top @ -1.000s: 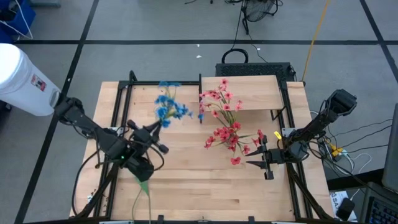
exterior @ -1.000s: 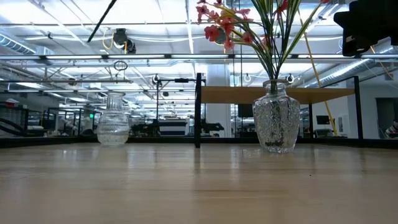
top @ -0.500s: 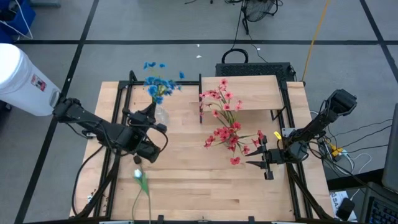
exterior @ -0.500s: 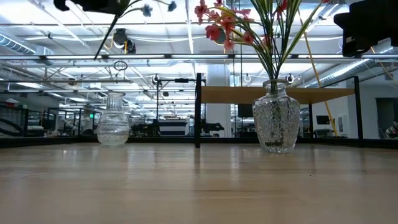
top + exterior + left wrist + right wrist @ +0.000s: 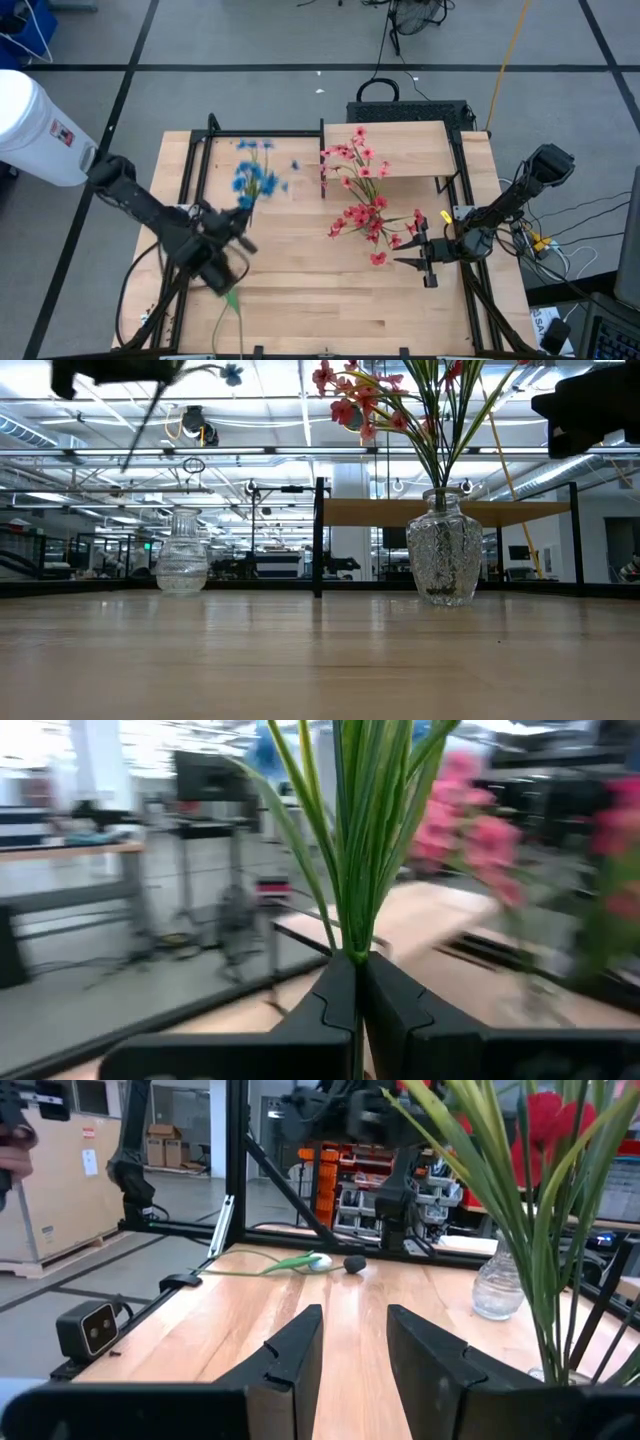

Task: Pick and place flowers into a vace then onto a shelf
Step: Put the blue flowers into the left transparent vase

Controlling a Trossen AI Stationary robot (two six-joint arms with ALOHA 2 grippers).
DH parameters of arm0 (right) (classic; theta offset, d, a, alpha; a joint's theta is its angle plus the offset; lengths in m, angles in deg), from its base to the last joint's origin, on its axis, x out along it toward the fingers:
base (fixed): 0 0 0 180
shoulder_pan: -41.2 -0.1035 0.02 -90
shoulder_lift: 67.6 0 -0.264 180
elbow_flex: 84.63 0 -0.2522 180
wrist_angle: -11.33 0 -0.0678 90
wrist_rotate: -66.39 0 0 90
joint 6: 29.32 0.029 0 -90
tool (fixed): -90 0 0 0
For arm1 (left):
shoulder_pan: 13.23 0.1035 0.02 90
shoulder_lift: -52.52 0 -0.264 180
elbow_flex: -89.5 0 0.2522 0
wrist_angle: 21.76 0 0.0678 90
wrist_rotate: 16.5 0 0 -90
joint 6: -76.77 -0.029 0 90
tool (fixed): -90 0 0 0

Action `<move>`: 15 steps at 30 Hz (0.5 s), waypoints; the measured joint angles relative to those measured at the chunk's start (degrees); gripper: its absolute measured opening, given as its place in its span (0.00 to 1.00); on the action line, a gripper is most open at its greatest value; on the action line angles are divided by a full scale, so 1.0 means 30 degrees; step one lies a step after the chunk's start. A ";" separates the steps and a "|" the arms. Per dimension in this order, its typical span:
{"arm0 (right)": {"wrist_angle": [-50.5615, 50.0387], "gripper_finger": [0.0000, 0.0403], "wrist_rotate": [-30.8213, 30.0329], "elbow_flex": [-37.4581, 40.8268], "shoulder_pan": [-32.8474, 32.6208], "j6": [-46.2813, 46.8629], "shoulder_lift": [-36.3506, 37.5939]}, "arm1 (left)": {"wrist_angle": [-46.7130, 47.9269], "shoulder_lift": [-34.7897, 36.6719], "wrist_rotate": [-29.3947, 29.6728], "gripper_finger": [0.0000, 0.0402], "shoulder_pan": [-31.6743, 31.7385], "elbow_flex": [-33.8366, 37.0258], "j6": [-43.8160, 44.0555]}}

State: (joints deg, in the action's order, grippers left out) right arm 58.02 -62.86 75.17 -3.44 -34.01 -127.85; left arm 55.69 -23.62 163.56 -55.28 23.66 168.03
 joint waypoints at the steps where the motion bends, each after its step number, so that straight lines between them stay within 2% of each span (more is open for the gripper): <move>1: 0.0007 0.26 0.0007 0.0000 0.0000 0.0102 0.0000 | -0.0047 -0.0007 0.0000 0.02 -0.0625 0.0102 -0.0028; 9: 0.0177 0.26 -0.0017 0.0000 0.0007 0.0205 0.0000 | -0.0696 0.0015 0.0000 0.02 -0.5033 0.0098 -0.0392; 13: 0.0136 0.26 -0.0506 0.0000 0.0076 0.0185 0.0000 | -0.0676 0.0183 -0.0003 0.02 -0.5486 -0.0662 -0.0718; 15: 0.0156 0.26 -0.0485 0.0000 0.0187 0.0186 0.0000 | -0.0656 0.0491 -0.0009 0.02 -0.5384 -0.1378 -0.2072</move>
State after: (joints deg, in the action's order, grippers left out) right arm 58.49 -64.31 75.17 -2.88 -33.45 -127.85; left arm 53.72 -22.15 163.53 -71.44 19.53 161.82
